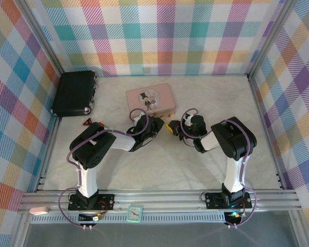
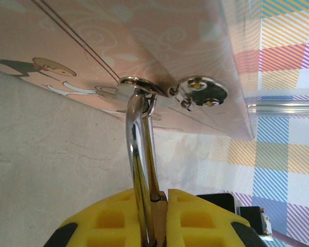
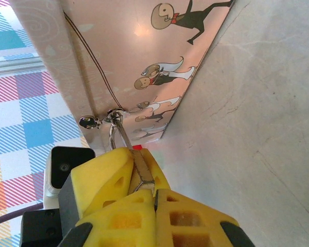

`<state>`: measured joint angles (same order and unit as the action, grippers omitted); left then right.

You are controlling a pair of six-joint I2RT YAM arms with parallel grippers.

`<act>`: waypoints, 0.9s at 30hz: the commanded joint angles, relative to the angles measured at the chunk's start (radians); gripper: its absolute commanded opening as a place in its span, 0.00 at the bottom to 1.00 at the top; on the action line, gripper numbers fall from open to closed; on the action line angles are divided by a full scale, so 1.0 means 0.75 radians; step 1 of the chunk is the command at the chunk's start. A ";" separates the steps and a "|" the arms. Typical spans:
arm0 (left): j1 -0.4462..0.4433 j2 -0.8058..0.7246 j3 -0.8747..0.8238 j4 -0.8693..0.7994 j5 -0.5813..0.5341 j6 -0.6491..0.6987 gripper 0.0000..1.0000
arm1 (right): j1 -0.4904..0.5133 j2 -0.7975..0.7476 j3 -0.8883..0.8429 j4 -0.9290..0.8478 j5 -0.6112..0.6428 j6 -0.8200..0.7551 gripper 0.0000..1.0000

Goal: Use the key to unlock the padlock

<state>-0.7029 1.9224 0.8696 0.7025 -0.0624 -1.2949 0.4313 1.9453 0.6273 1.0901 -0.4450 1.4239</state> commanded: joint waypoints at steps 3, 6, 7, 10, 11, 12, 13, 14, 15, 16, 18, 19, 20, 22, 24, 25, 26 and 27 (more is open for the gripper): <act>-0.038 -0.048 0.018 0.064 0.074 0.009 0.00 | 0.020 -0.060 0.046 -0.025 0.048 -0.030 0.00; -0.075 -0.045 0.022 0.058 0.089 0.013 0.00 | 0.033 -0.077 0.082 -0.133 0.107 -0.023 0.00; -0.091 -0.042 0.024 0.055 0.096 0.012 0.00 | 0.036 -0.086 0.091 -0.180 0.133 -0.017 0.00; -0.131 -0.028 0.031 0.061 0.114 0.008 0.00 | 0.048 -0.101 0.104 -0.265 0.210 0.015 0.00; -0.141 -0.019 0.035 0.069 0.118 0.005 0.00 | 0.051 -0.100 0.113 -0.286 0.220 0.021 0.00; -0.150 -0.014 0.037 0.082 0.123 0.003 0.00 | 0.053 -0.101 0.125 -0.316 0.225 0.029 0.00; -0.156 -0.005 0.039 0.091 0.131 0.004 0.00 | 0.057 -0.097 0.137 -0.329 0.227 0.033 0.00; -0.159 0.000 0.045 0.096 0.141 0.004 0.00 | 0.058 -0.096 0.153 -0.345 0.215 0.034 0.00; -0.161 0.003 0.047 0.097 0.150 0.007 0.00 | 0.057 -0.096 0.170 -0.362 0.201 0.032 0.00; -0.162 0.007 0.050 0.098 0.160 0.009 0.00 | 0.059 -0.104 0.182 -0.385 0.190 0.023 0.00; -0.164 0.006 0.047 0.100 0.170 0.018 0.00 | 0.061 -0.132 0.217 -0.460 0.176 -0.014 0.00; -0.163 0.006 0.048 0.102 0.175 0.023 0.00 | 0.066 -0.144 0.237 -0.498 0.172 -0.037 0.00; -0.163 0.007 0.052 0.102 0.177 0.023 0.00 | 0.069 -0.144 0.249 -0.508 0.161 -0.043 0.00; -0.163 0.019 0.055 0.121 0.181 0.020 0.00 | 0.081 -0.127 0.255 -0.470 0.149 -0.014 0.00; -0.161 0.021 0.052 0.129 0.168 0.017 0.00 | 0.086 -0.108 0.253 -0.445 0.133 0.000 0.00; -0.154 0.019 0.049 0.129 0.160 0.018 0.00 | 0.086 -0.107 0.242 -0.427 0.131 0.000 0.00; -0.148 0.016 0.047 0.129 0.153 0.019 0.00 | 0.086 -0.109 0.222 -0.416 0.137 -0.002 0.00; -0.138 0.013 0.038 0.129 0.141 0.023 0.00 | 0.084 -0.118 0.202 -0.409 0.144 -0.010 0.00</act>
<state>-0.7311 1.9385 0.8764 0.7029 -0.1413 -1.2961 0.4656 1.8652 0.7483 0.6804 -0.3515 1.4250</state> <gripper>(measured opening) 0.112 0.047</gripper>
